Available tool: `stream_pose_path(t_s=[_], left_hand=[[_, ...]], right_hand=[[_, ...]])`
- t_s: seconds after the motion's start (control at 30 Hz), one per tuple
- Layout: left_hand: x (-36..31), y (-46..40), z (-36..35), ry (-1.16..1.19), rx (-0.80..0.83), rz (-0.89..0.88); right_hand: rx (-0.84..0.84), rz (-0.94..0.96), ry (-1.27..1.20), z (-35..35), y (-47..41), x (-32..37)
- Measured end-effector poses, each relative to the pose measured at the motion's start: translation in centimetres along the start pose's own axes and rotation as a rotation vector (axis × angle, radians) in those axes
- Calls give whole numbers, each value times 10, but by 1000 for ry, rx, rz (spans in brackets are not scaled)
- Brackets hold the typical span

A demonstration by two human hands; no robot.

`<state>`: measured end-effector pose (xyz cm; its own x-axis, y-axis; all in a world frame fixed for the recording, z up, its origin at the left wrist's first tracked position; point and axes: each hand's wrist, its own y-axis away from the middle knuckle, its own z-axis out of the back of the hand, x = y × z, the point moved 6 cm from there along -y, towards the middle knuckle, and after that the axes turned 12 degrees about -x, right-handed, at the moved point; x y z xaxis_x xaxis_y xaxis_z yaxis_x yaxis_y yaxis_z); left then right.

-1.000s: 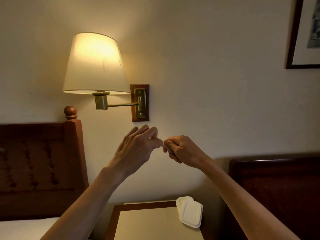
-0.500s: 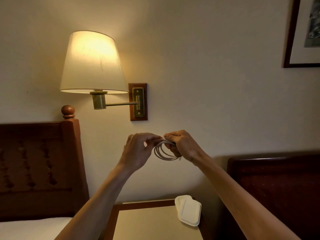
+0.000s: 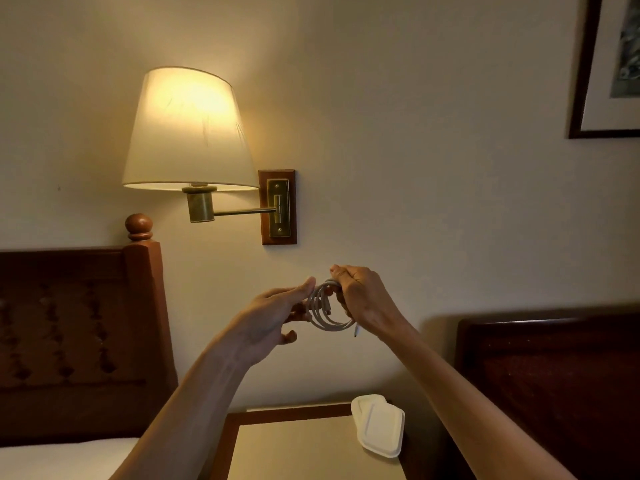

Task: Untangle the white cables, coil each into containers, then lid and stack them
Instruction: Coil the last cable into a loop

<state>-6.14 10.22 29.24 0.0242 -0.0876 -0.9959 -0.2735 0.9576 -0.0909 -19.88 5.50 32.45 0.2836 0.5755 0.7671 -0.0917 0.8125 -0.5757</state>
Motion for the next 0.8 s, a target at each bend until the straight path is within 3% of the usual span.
stream_pose_path(t_s=[0.2, 0.43, 0.63, 0.8], left_hand=[[-5, 0, -6, -179, -39, -92], [3, 4, -12, 63, 62, 9], [-14, 10, -21, -155, 29, -239], [-13, -2, -15, -300, 20, -455]], right_hand=[[-52, -6, 12, 1, -1, 0], [-81, 35, 78, 1, 0, 2], [-73, 52, 67, 0, -1, 6], [105, -223, -210, -8, 0, -13]])
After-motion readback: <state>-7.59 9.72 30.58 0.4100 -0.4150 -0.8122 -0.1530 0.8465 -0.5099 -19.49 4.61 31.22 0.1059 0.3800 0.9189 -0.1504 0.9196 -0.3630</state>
